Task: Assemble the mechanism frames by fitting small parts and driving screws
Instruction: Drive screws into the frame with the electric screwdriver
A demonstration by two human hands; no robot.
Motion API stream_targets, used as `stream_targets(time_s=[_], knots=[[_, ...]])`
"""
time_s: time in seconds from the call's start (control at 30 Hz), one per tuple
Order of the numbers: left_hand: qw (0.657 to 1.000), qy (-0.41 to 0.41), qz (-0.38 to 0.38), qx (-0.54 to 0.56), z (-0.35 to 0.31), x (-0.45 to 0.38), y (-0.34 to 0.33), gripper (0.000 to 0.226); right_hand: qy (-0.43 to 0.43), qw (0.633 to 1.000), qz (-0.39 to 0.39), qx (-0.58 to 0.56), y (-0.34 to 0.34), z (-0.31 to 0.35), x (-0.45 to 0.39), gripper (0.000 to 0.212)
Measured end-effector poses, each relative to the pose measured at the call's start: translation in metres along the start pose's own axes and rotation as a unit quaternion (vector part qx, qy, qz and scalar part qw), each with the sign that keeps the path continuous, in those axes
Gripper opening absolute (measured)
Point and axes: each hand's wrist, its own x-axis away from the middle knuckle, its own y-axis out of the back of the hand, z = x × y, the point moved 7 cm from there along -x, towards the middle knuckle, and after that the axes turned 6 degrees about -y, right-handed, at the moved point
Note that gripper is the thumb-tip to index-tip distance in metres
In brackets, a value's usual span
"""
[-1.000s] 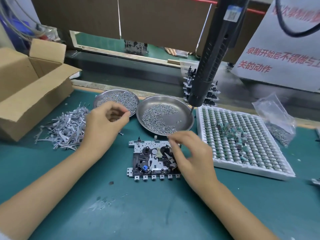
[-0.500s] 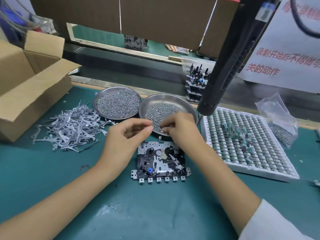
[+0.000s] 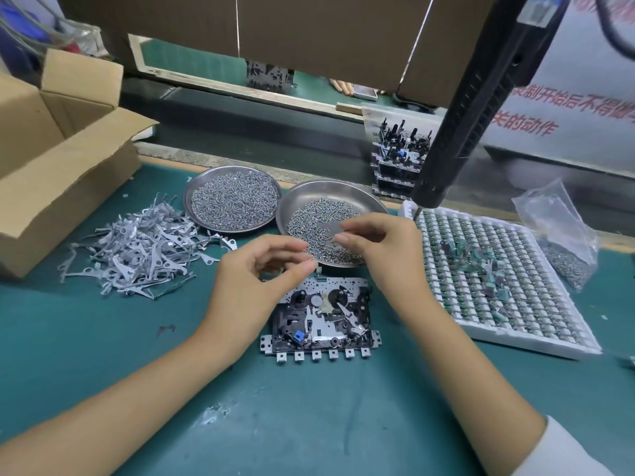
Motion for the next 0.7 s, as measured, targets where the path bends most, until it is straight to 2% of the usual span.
stream_targets(time_s=[0.17,0.3,0.4,0.7], knots=[[1.0,-0.011,-0.006,-0.011,-0.001,0.001,0.0,0.025,-0.028,0.999,0.018,-0.028,-0.001,0.001,0.008,0.023],[1.0,-0.017,-0.016,-0.006,-0.003,0.003,0.002,0.025,-0.069,0.975,0.085,-0.195,-0.01,0.005,0.025,0.019],[1.0,-0.026,-0.011,-0.005,-0.004,0.003,0.002,0.026,-0.096,0.953,0.118,-0.264,-0.018,0.004,0.036,0.016],[0.999,-0.05,-0.009,-0.014,-0.005,0.004,0.001,0.022,-0.096,0.951,0.114,-0.271,-0.02,0.004,0.039,0.015]])
